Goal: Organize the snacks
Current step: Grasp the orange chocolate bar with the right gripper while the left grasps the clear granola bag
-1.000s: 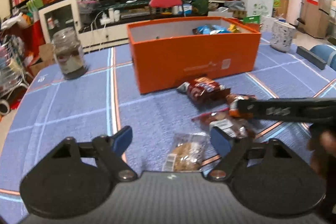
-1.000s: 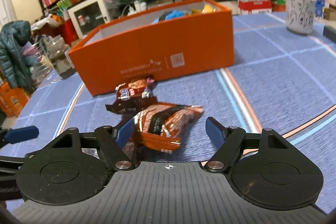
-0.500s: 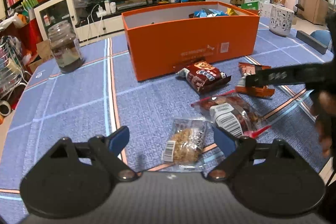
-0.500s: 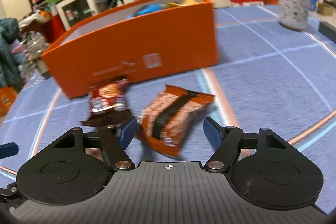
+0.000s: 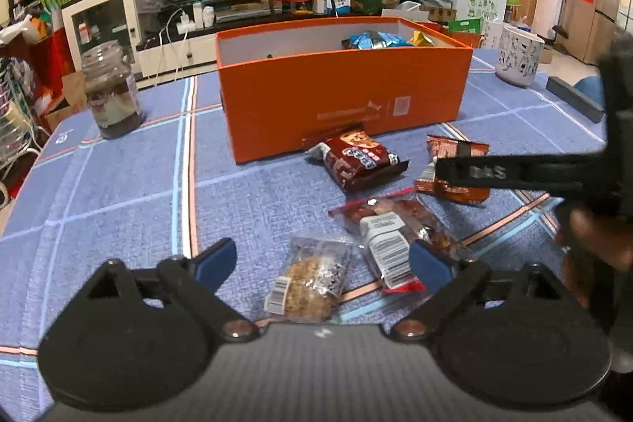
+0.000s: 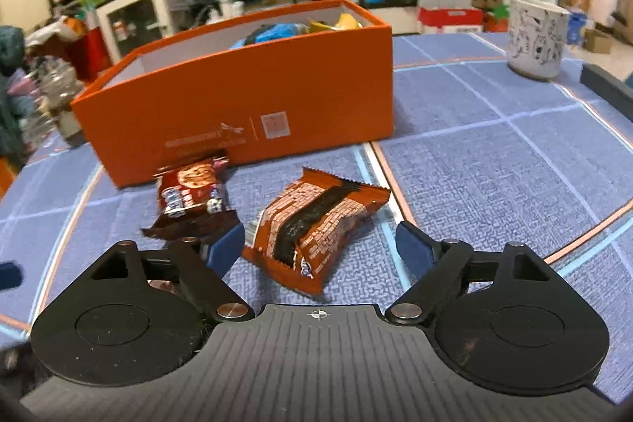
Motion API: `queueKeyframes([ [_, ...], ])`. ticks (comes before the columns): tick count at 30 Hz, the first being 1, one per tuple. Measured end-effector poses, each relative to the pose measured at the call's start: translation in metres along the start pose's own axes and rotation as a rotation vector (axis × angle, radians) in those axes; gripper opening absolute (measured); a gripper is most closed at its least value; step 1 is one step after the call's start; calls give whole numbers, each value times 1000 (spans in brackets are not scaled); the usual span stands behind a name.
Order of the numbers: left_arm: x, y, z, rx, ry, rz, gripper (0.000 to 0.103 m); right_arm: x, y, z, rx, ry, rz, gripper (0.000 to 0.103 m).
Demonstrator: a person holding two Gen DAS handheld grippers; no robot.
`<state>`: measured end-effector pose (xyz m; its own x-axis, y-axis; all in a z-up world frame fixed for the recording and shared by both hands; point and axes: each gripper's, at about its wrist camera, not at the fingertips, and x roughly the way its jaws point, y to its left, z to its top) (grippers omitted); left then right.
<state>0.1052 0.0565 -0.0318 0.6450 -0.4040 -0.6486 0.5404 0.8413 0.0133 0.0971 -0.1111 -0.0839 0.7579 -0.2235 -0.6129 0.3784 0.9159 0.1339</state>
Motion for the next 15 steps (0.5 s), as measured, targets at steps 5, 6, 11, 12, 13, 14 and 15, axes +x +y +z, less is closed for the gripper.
queueKeyframes([
  [5,2,4,0,-20,18,7,95,16,11,2,17,6,-43,77],
  [6,2,5,0,-23,19,8,95,21,12,2,18,18,-51,76],
  [11,1,6,2,-32,23,7,95,24,5,5,-39,20,-11,55],
  [12,0,6,2,-33,22,7,95,23,1,6,-65,29,2,50],
  [13,0,5,3,-35,22,7,95,22,-6,8,-85,42,19,46],
  [14,-1,4,4,-38,21,7,95,19,-13,12,-99,54,33,44],
  [15,-1,2,6,-44,19,3,95,17,-20,15,-110,65,48,37],
])
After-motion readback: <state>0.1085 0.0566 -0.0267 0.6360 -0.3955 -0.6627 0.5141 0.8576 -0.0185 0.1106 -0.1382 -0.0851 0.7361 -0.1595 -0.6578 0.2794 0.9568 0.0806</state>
